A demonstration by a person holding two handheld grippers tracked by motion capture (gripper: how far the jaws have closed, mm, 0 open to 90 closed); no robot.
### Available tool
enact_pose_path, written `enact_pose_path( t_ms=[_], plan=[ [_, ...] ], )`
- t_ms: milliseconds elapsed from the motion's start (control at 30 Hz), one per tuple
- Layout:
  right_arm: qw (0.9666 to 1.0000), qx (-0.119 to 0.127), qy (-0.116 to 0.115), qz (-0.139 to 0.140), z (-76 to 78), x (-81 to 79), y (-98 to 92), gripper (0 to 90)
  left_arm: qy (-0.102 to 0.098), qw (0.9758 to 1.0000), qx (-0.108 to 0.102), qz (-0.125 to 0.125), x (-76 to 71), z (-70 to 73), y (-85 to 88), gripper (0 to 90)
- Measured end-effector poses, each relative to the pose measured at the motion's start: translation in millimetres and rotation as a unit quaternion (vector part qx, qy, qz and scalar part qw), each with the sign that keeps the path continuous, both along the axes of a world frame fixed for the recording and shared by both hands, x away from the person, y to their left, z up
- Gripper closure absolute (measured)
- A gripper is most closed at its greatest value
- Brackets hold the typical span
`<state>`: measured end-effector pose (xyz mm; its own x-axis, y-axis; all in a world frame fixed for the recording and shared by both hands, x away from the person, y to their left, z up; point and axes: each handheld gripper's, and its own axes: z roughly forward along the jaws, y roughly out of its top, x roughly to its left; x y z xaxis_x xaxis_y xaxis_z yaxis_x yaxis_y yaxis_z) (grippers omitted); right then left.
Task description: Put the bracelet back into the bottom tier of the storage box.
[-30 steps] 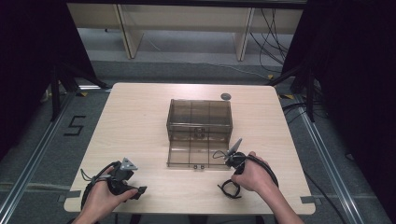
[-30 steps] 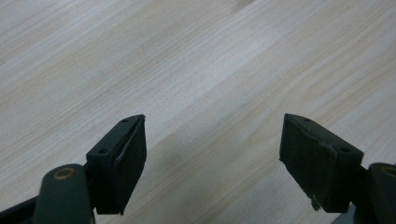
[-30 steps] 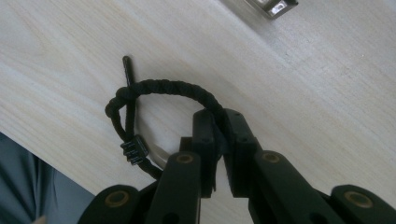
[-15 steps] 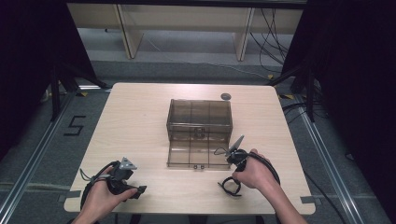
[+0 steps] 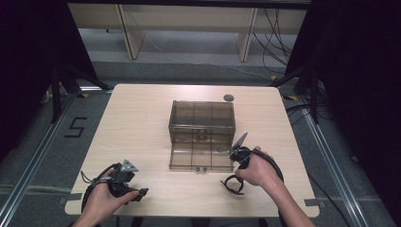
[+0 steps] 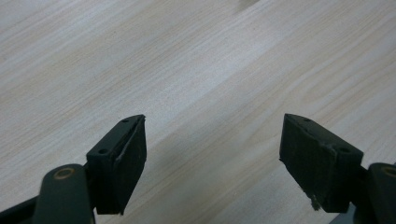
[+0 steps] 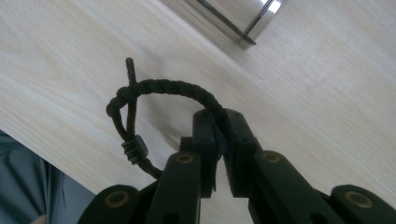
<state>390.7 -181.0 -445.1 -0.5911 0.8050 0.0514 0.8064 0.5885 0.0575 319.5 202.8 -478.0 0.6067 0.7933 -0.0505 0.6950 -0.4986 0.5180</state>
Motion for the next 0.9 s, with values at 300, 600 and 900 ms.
enact_pose_path(
  t_ms=[300, 600, 900],
  plan=[
    [1.0000, 0.003, -0.008, -0.004, 7.1, 6.5, 0.3, 84.6, 0.001, 1.0000, 0.002, -0.001, 0.0, 0.3, 0.2, 23.0],
    [0.9998, 0.007, -0.016, -0.010, 12.0, 13.6, -0.2, 84.6, -0.001, 1.0000, 0.003, -0.001, 0.1, 0.7, 0.6, 23.0],
    [0.9996, -0.001, -0.019, -0.021, 14.3, 20.0, -1.8, 84.6, 0.000, 1.0000, 0.004, -0.002, 0.2, 0.5, 0.5, 23.0]
  ],
)
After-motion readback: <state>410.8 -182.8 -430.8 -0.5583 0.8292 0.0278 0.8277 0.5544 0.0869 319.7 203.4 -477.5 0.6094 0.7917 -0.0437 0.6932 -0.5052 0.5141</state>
